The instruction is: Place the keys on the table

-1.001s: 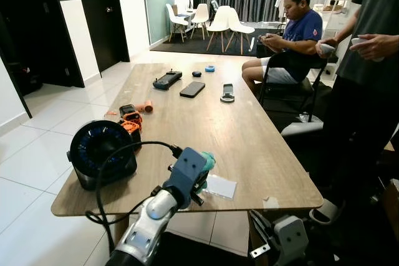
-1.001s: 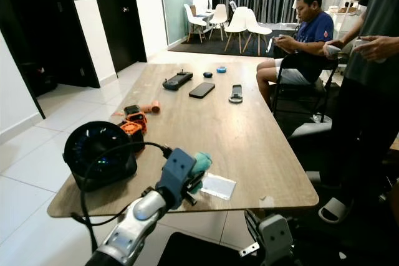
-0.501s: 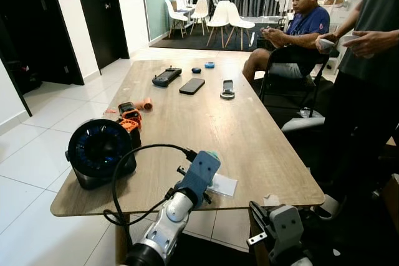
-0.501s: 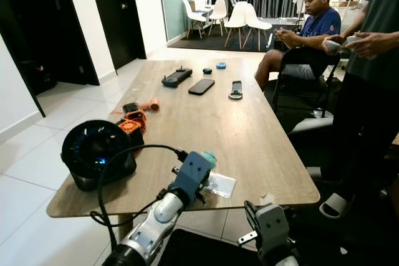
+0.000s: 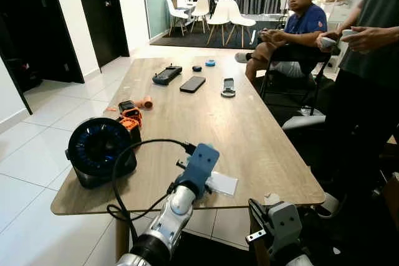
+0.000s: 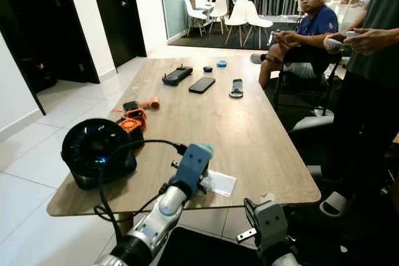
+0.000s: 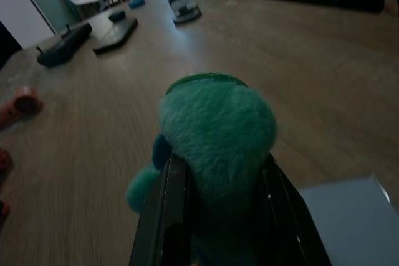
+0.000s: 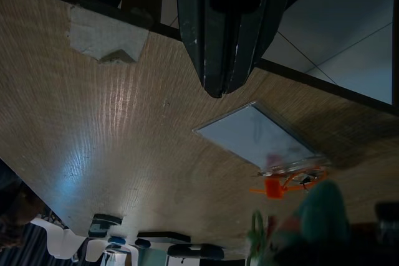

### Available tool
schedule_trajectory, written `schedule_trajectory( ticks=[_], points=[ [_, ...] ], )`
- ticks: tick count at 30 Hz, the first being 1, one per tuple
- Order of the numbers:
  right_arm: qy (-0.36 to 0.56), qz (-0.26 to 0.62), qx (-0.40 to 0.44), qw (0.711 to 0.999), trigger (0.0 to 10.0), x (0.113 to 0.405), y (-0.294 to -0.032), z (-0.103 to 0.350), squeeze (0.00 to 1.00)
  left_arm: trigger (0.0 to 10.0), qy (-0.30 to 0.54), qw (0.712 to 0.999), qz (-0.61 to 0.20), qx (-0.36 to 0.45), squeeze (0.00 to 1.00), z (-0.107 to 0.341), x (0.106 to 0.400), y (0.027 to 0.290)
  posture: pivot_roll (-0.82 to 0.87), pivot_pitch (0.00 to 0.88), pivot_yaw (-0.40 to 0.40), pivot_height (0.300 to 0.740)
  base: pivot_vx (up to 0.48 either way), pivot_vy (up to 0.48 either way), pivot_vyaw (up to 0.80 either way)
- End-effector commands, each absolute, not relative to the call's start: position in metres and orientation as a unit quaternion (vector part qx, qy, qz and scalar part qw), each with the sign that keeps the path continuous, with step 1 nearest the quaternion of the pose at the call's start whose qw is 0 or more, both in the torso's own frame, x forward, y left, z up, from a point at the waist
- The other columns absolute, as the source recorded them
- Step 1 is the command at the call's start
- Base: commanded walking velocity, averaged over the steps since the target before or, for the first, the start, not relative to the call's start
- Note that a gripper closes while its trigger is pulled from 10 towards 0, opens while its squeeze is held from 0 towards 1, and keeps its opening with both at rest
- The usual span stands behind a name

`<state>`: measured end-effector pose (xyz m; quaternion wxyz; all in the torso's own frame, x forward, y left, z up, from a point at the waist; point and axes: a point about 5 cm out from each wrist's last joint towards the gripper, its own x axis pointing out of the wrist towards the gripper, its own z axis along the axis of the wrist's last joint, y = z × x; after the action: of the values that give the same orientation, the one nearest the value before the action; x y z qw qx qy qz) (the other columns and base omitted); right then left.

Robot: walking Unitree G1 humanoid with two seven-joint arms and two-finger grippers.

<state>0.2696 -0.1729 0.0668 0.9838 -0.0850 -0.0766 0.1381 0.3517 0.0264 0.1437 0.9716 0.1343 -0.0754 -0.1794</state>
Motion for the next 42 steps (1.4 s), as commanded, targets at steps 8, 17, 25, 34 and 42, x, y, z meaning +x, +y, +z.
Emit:
schedule_trajectory(
  ticks=[8,17,25,34,42],
  points=[
    [-0.063,0.139,-0.085,0.985,10.0,0.269,-0.172,0.062,0.0,10.0,-0.082,0.974,-0.193,0.088,0.0,0.146,0.347,0.007,0.0,0.087,0.061,0.74,0.0,0.0,0.0],
    [-0.091,0.14,-0.068,0.984,10.0,0.27,-0.169,0.07,0.0,10.0,-0.093,0.973,-0.2,0.071,0.0,0.151,0.347,0.003,0.0,0.088,0.06,0.74,0.0,0.0,0.0],
    [-0.097,0.14,-0.065,0.983,10.0,0.27,-0.169,0.072,0.0,10.0,-0.1,0.972,-0.204,0.066,0.0,0.152,0.347,0.002,0.01,0.089,0.06,0.74,0.0,0.0,0.0],
    [-0.098,0.142,-0.064,0.983,10.0,0.27,-0.168,0.071,0.0,10.0,-0.1,0.969,-0.222,0.047,1.0,0.154,0.346,0.001,0.01,0.09,0.06,0.74,0.0,0.0,0.0],
    [-0.095,0.141,-0.062,0.983,10.0,0.27,-0.168,0.07,0.0,10.0,-0.112,0.963,-0.246,0.007,0.9,0.162,0.346,-0.001,0.01,0.088,0.061,0.74,0.0,0.0,0.0]
  ],
)
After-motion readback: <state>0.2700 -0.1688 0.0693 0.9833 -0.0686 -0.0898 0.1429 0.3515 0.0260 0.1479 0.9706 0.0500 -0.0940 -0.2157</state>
